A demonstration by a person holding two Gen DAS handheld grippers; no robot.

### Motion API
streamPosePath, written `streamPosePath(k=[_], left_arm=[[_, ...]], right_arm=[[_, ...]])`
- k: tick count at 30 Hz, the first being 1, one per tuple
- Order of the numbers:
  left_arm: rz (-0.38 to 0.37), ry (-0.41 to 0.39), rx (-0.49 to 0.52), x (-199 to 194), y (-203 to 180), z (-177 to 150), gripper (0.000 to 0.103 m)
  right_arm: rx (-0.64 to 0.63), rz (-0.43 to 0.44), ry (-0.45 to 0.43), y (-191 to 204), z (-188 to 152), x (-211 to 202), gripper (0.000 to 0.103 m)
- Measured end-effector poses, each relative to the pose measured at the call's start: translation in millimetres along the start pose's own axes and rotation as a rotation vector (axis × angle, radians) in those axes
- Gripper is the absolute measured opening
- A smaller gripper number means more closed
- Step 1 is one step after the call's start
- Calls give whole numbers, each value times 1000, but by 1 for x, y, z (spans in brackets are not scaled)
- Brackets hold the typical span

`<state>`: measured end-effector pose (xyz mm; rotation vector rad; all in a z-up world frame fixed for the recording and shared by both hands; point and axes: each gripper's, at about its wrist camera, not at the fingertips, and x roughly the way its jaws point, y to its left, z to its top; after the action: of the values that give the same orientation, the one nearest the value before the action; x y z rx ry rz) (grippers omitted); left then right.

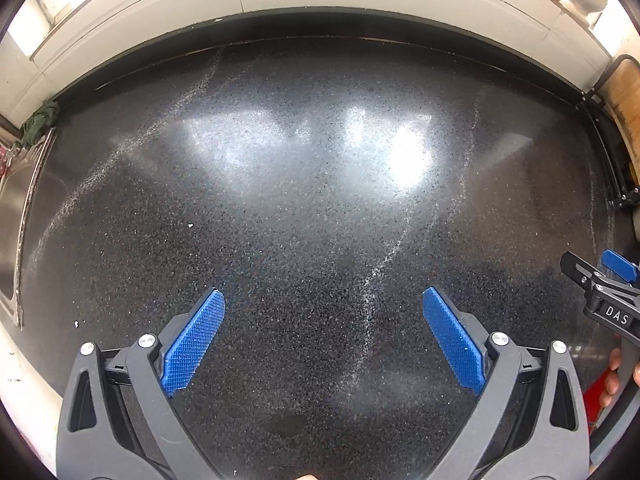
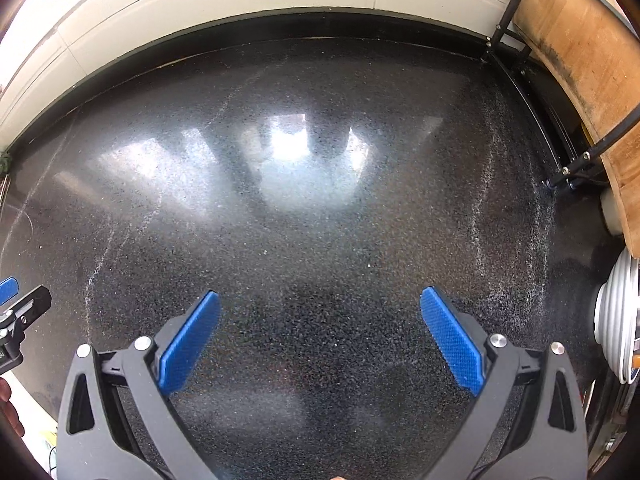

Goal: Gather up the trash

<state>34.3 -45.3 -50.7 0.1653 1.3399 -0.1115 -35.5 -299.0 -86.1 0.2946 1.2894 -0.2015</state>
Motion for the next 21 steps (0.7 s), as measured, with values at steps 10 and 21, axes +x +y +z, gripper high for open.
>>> streamPosePath(k=[10, 21], left_arm=[[12, 25, -3, 5, 1, -4, 96], [64, 57, -19, 19, 6, 3, 97]], right_arm=[[-13, 11, 32, 11, -7, 4, 97], [0, -12, 35, 3, -15, 4, 97]])
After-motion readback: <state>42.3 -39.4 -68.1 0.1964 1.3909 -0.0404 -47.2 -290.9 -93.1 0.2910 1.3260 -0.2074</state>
